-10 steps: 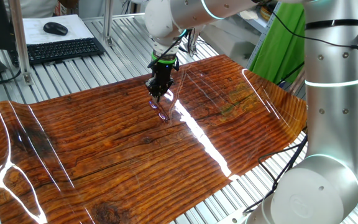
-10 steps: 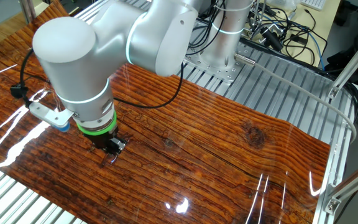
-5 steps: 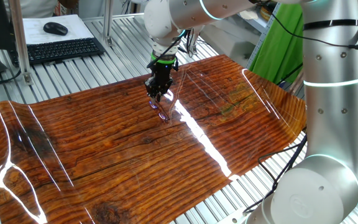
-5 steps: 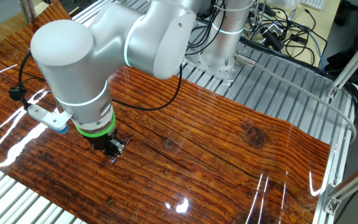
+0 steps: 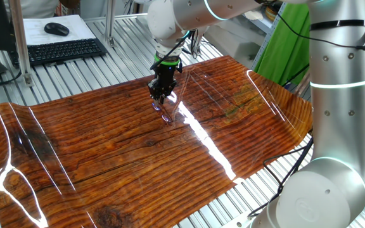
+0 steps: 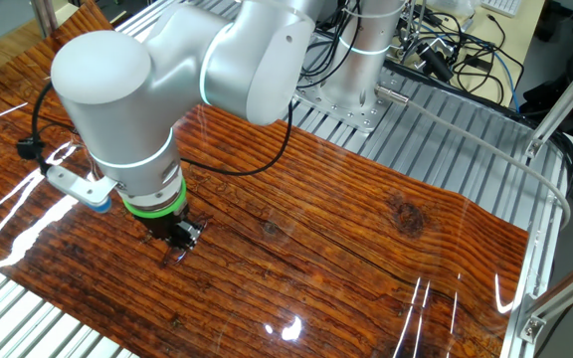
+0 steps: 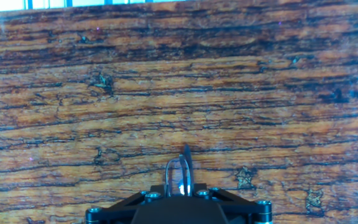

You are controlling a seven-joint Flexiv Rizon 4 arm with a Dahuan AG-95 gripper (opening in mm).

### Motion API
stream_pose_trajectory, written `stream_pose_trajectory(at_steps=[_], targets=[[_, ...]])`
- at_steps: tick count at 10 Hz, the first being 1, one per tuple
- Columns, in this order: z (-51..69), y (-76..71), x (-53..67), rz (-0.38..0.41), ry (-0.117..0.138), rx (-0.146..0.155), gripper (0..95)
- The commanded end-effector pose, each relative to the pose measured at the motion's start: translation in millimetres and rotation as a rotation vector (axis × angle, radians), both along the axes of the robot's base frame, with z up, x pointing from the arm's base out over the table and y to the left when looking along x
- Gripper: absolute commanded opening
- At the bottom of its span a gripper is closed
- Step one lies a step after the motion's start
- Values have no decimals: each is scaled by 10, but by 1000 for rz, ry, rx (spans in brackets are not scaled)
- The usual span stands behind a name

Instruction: Unfold the leg of the glasses (with one hand)

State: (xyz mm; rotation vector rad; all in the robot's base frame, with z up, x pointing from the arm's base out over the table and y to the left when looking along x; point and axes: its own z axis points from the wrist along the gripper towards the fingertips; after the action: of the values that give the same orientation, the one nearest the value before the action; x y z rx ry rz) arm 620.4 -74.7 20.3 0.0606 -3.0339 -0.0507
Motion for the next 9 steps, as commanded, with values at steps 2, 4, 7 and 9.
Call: stream_pose_trajectory(at_steps=[2, 4, 7, 9], targets=[[-11, 10, -25, -3, -1, -1, 0], [-16, 12, -28, -3, -3, -1, 0], [-17, 13, -30, -2, -5, 0, 0], [-11, 13, -30, -9, 10, -1, 0]])
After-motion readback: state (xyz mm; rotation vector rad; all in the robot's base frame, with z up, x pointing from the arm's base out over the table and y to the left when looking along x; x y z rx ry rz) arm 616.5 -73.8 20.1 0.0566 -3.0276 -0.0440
